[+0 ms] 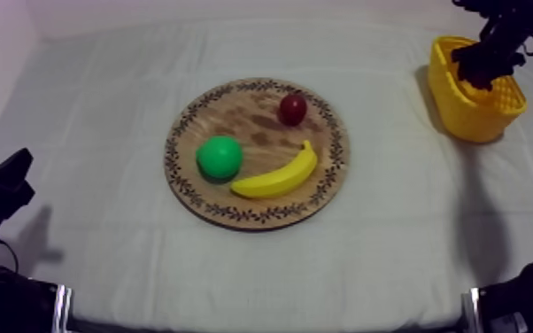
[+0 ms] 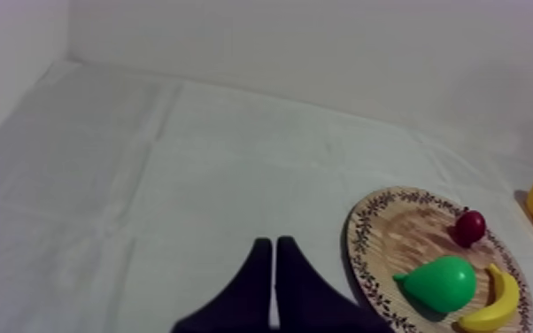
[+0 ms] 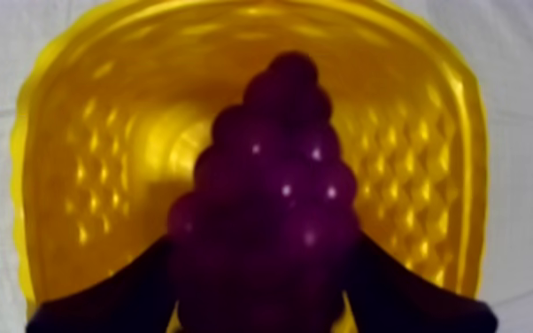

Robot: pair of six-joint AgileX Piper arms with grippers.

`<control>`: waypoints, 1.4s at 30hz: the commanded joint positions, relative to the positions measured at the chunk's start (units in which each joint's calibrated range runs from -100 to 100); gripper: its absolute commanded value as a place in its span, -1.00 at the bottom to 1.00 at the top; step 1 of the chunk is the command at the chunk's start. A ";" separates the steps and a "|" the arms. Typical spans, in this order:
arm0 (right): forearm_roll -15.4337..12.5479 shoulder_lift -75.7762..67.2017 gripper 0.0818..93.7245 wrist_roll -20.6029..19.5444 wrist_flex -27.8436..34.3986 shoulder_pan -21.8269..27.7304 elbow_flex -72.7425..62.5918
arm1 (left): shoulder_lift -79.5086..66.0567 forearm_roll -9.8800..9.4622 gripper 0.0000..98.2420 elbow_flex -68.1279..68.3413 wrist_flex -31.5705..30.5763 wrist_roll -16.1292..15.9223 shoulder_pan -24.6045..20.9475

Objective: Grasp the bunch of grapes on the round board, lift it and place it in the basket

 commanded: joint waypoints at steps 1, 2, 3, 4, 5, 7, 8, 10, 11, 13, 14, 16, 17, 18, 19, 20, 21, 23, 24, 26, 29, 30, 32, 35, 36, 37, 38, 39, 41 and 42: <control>0.30 -0.12 0.28 -0.25 -0.53 -0.08 0.19 | 0.00 0.02 -1.00 -0.03 0.02 -0.02 -0.03; 0.35 -0.31 0.30 -0.29 -0.67 -0.08 0.26 | 0.00 0.02 -1.00 -0.03 0.02 -0.02 -0.03; 0.41 -0.59 0.32 -0.34 -0.78 -0.05 0.31 | 0.00 0.02 -1.00 -0.03 0.02 -0.02 -0.03; 0.43 -0.94 0.33 -0.33 -0.87 -0.01 0.34 | 0.00 0.02 -1.00 -0.03 0.02 -0.02 -0.03; 0.42 -1.39 0.34 -0.27 -0.95 0.04 0.36 | 0.00 0.02 -1.00 -0.03 0.02 -0.02 -0.03; 0.43 -2.57 0.34 -0.23 -1.17 0.21 0.42 | 0.00 0.02 -1.00 -0.03 0.02 -0.02 -0.03; 0.34 -3.35 0.34 -0.10 -1.33 0.33 0.55 | 0.00 0.02 -1.00 -0.03 0.02 -0.02 -0.03; 0.19 -5.26 0.34 0.20 -2.00 0.58 1.26 | 0.00 0.02 -1.00 -0.03 0.02 -0.02 -0.03; 0.16 -6.37 0.33 0.34 -2.49 0.71 1.87 | 0.00 0.02 -1.00 -0.03 0.02 -0.02 -0.03; 0.19 -8.83 0.32 0.56 -3.69 0.92 3.57 | 0.00 0.02 -1.00 -0.03 0.02 -0.02 -0.03; 0.21 -10.17 0.31 0.70 -4.37 1.02 4.69 | 0.00 0.02 -1.00 -0.03 0.02 -0.02 -0.03; 0.22 -13.01 0.28 0.88 -5.82 1.17 7.22 | 0.00 0.02 -1.00 -0.03 0.02 -0.02 -0.03; 0.21 -14.47 0.26 0.98 -6.52 1.23 8.55 | 0.00 0.02 -1.00 -0.03 0.02 -0.02 -0.03; 0.18 -15.98 0.24 1.11 -7.18 1.30 9.88 | 0.00 0.02 -1.00 -0.03 0.02 -0.02 -0.03; 0.12 -17.52 0.23 1.24 -7.83 1.37 11.21 | 0.00 0.02 -1.00 -0.03 0.02 -0.02 -0.03; 0.08 -19.06 0.21 1.37 -8.49 1.47 12.54 | 0.00 0.02 -1.00 -0.03 0.02 -0.02 -0.03; 0.10 -20.62 0.19 1.44 -9.18 1.56 13.90 | 0.00 0.02 -1.00 -0.03 0.02 -0.02 -0.03; 0.27 -23.85 0.15 1.49 -10.82 1.75 16.88 | 0.00 0.02 -1.00 -0.03 0.02 -0.02 -0.03; 0.39 -25.50 0.13 1.49 -11.69 1.85 18.48 | 0.00 0.02 -1.00 -0.03 0.02 -0.02 -0.03; 0.62 -28.88 0.10 1.57 -13.62 2.03 21.88 | 0.00 0.02 -1.00 -0.03 0.02 -0.02 -0.03; 1.07 -33.76 0.06 1.54 -16.43 2.19 26.95 | 0.00 0.02 -1.00 -0.03 0.02 -0.02 -0.03; 1.14 -35.37 0.05 1.62 -17.24 2.18 28.59 | 0.00 0.02 -1.00 -0.03 0.02 -0.02 -0.03; 1.28 -38.52 0.03 1.76 -18.75 2.08 31.97 | 0.00 0.02 -1.00 -0.03 0.02 -0.02 -0.03; 1.78 -43.46 0.01 1.58 -21.52 1.89 37.74 | 0.00 0.02 -1.00 -0.03 0.02 -0.02 -0.03; 2.02 -45.26 0.00 1.44 -22.78 1.85 39.95 | 0.00 0.02 -1.00 -0.03 0.02 -0.02 -0.03; 2.34 -47.13 -0.01 1.24 -24.05 1.83 42.23 | 0.00 0.02 -1.00 -0.03 0.02 -0.02 -0.03; 2.62 -49.08 -0.02 1.07 -25.21 1.81 44.46 | 0.00 0.02 -1.00 -0.03 0.02 -0.02 -0.03; 2.74 -51.03 -0.03 1.04 -26.19 1.78 46.59 | 0.00 0.02 -1.00 -0.03 0.02 -0.02 -0.03; 2.48 -54.77 -0.05 1.38 -27.61 1.65 50.31 | 0.00 0.02 -1.00 -0.03 0.02 -0.02 -0.03; 2.03 -56.54 -0.06 1.83 -28.04 1.57 51.92 | 0.00 0.02 -1.00 -0.03 0.02 -0.02 -0.03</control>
